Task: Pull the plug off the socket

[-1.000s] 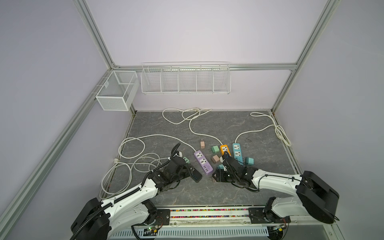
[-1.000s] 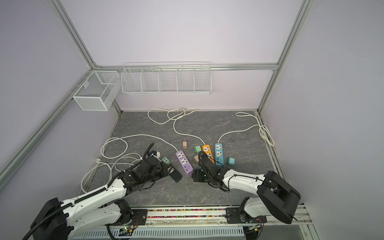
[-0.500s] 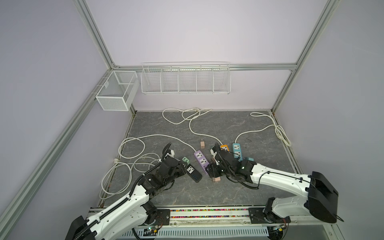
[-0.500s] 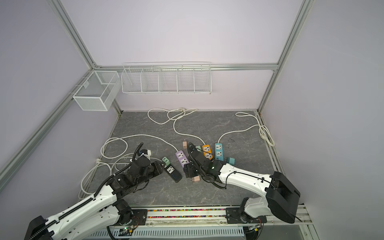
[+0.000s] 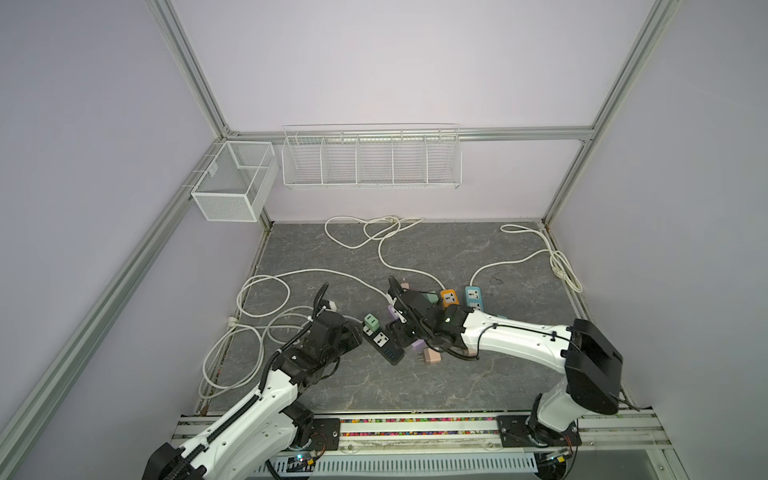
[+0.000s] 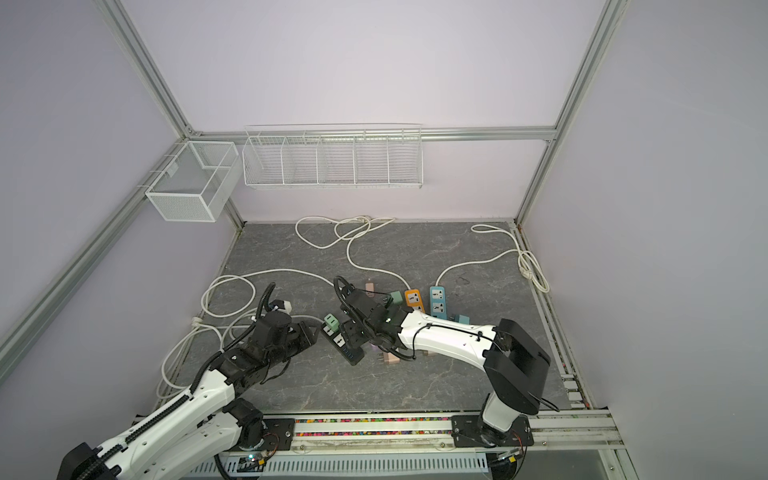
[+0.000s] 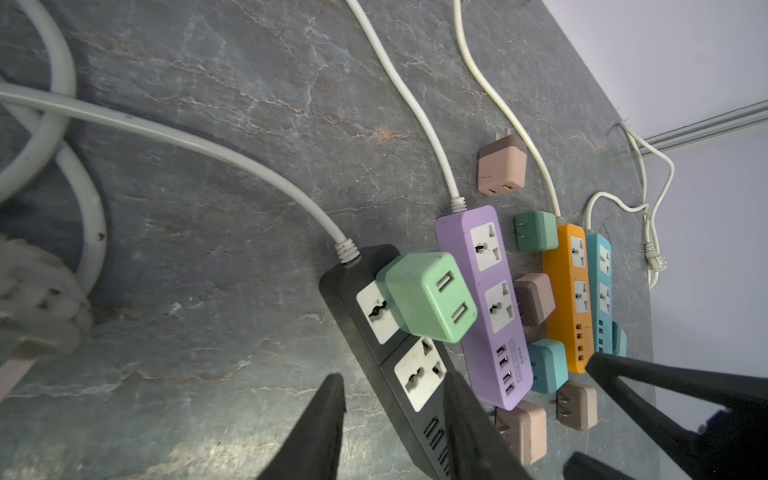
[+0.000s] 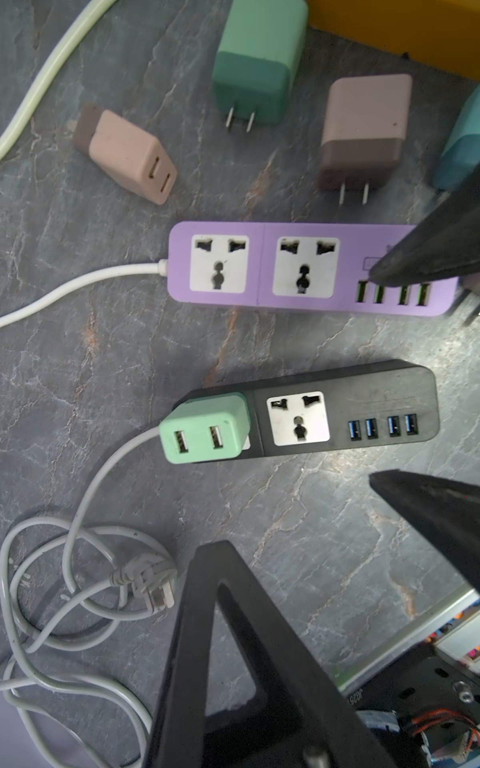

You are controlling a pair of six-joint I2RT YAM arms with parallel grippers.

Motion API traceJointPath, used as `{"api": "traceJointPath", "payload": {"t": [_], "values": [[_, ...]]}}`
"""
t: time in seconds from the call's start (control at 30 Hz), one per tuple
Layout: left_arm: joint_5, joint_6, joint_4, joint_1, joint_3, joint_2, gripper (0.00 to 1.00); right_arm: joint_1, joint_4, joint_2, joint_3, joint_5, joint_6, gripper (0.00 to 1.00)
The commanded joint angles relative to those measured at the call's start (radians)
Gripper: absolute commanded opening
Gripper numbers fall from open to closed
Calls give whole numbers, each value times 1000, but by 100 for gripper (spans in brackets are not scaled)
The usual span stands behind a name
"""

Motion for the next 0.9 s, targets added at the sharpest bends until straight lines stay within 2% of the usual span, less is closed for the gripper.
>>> {"api": "traceJointPath", "payload": {"t": [0.0, 0.37, 0.53, 0.87], "values": [[53, 19, 31, 37, -16, 13, 41, 8, -24, 55, 53, 6, -44, 73], [138, 18, 137, 108, -41, 118, 41, 8, -55, 207, 198, -18, -67, 72], [158, 5, 195, 118, -61, 169, 41, 9, -61, 254, 236, -17, -69, 66], [191, -26, 273, 123, -80, 245, 39, 6, -81, 329, 301, -12, -93, 61]]}}
